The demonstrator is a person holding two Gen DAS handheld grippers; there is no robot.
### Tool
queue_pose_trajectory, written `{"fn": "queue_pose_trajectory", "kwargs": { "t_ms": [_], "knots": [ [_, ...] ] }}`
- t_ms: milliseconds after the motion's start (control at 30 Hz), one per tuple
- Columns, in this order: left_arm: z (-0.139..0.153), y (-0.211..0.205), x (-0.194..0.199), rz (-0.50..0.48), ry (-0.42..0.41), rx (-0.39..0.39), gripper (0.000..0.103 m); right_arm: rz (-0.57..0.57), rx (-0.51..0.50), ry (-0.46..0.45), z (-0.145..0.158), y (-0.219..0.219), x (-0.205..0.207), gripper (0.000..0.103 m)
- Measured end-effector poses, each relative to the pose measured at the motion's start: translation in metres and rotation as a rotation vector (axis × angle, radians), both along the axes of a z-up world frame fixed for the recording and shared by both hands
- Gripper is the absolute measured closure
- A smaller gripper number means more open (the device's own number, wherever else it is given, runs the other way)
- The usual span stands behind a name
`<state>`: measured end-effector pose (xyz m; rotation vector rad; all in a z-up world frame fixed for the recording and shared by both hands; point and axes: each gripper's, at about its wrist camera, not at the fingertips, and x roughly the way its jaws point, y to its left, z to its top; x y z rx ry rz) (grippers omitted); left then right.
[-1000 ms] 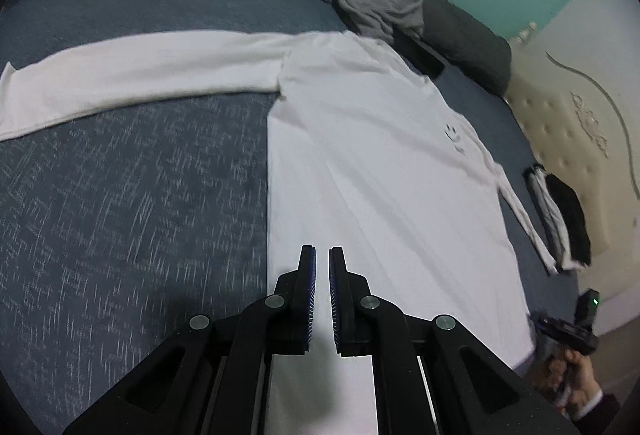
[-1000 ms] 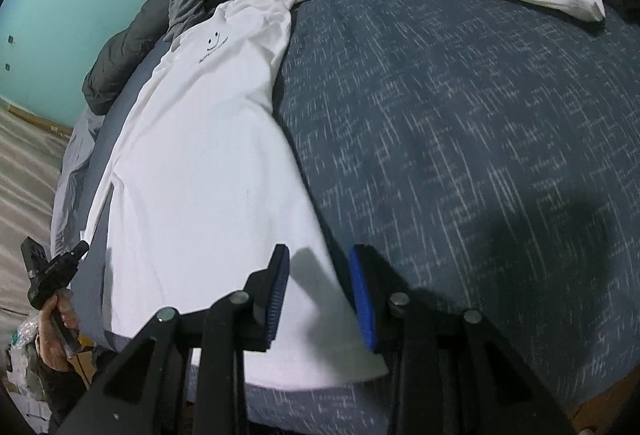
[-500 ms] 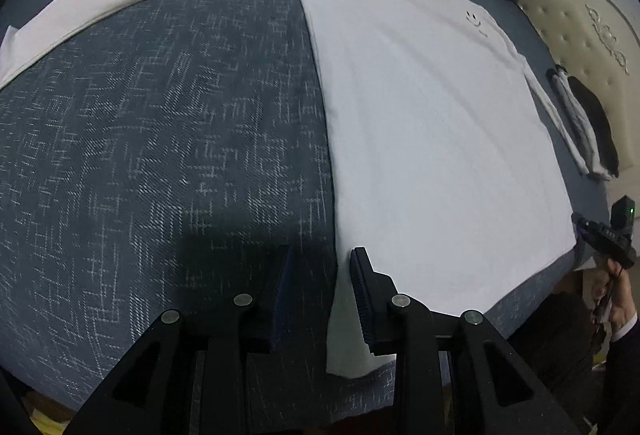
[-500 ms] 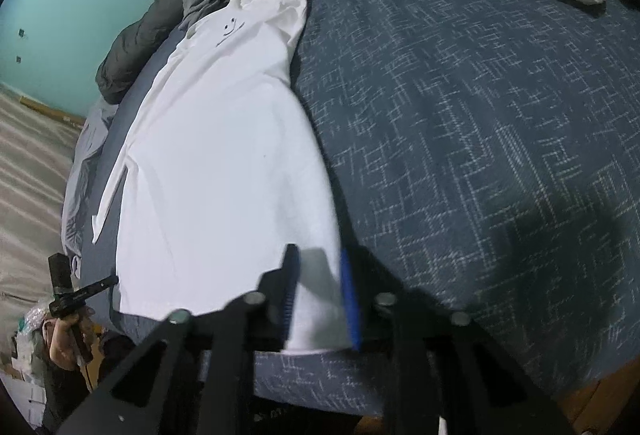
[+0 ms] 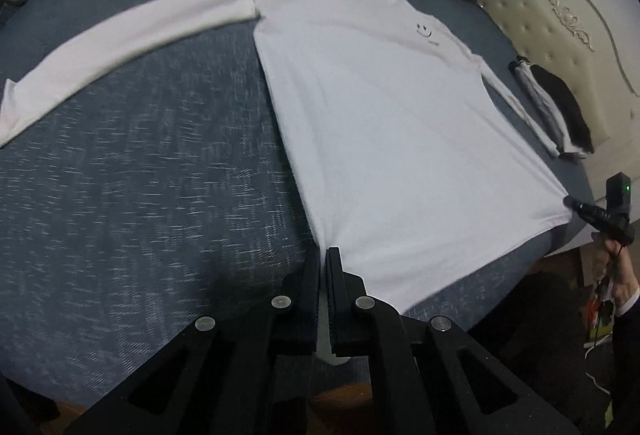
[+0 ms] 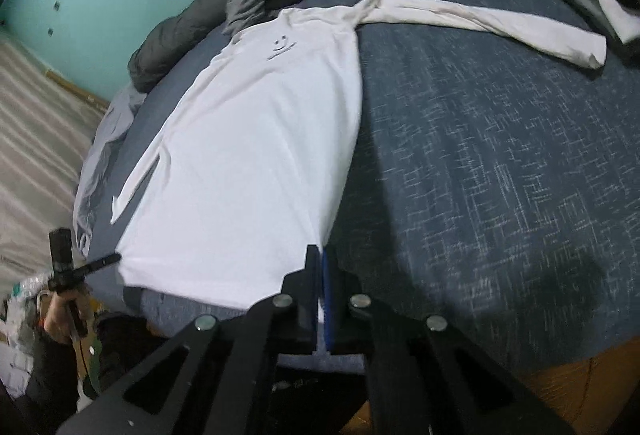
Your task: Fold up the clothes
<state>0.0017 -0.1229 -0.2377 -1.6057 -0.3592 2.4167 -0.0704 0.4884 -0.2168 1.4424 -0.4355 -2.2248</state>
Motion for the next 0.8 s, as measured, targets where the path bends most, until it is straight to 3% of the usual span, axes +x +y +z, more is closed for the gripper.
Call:
{"fn": "queue_pose_trajectory", "kwargs": {
  "t_ms": [200, 400, 533, 800],
  "knots": [
    [-0.011, -0.005, 0.001, 0.021, -0.035, 0.001, 0.100, -0.021, 0.075, -0.069, -0.035, 0.003, 0.000, 0.102],
    [-0.027, -0.007, 0.001, 0.029, -0.064, 0.016, 0.100, -0.083, -0.027, -0.100, -0.052, 0.021, 0.001, 0.100],
    [-0.029, -0.008, 0.002, 0.034, -0.066, 0.022, 0.100, -0.159, -0.072, -0.086, -0.049, 0.040, -0.002, 0.073],
    [-0.029, -0.005, 0.004, 0.029, -0.064, 0.013, 0.100, -0.229, -0.210, -0.149, -0.070, 0.054, -0.010, 0.073]
  ]
}}
